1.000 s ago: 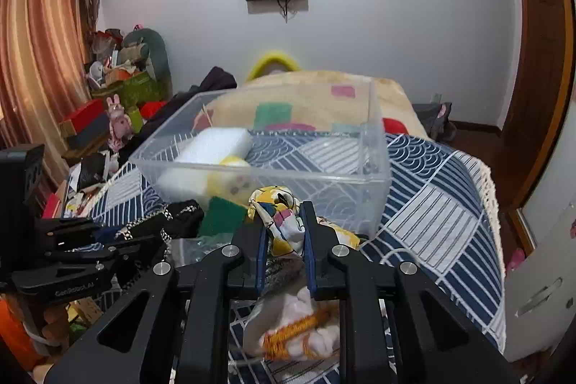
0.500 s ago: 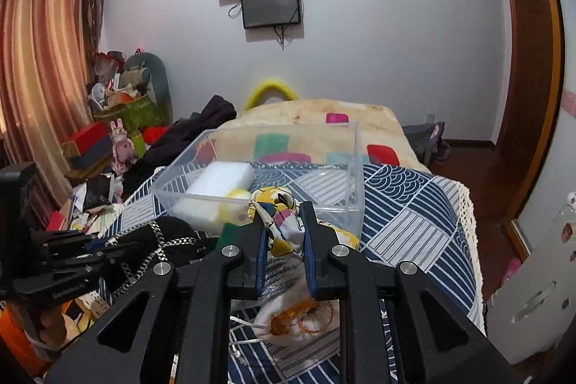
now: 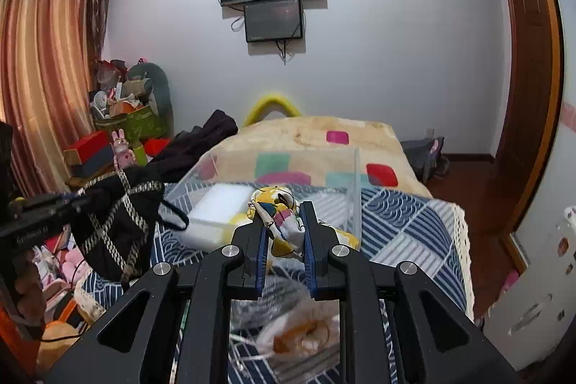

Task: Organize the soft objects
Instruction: 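Place black bag into box with left tool while right tool drops cloth in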

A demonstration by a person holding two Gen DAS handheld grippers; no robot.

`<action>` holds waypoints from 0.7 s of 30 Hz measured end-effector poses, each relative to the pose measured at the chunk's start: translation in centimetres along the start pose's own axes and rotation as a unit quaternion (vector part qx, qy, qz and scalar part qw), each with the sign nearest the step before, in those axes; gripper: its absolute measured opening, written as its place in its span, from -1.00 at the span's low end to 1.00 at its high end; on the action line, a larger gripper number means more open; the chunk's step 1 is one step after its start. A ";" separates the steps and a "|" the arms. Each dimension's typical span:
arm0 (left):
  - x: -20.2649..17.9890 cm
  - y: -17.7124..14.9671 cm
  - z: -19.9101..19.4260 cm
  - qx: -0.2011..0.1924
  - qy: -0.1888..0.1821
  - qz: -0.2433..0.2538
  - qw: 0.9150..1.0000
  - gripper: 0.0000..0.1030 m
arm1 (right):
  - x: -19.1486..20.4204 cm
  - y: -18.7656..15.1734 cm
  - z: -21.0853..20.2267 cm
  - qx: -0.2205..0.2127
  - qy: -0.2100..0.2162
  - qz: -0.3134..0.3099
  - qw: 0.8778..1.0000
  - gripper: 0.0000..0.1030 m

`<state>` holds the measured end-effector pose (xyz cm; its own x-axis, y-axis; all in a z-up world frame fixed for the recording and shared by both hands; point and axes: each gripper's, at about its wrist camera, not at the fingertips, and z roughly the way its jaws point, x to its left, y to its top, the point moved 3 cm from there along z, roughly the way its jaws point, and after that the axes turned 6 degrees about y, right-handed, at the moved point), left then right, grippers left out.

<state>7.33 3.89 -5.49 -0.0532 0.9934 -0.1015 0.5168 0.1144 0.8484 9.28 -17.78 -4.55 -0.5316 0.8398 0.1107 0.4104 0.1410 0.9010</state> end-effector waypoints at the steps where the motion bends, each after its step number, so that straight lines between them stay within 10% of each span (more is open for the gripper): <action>1: 0.1 0.6 -0.1 -0.007 0.002 -0.002 1.000 -0.73 | 0.1 0.2 0.0 -0.003 0.000 -0.002 1.000 -0.70; 21: -1.4 7.5 5.8 -0.064 0.050 0.051 0.995 -0.73 | -0.6 2.9 5.9 0.017 -0.010 -0.034 0.999 -0.70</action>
<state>16.26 3.33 -2.03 -0.0951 0.9948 0.0356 0.4107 0.0066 0.9118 15.17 -14.75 -4.47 -0.5438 0.8382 0.0406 0.3992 0.2158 0.8911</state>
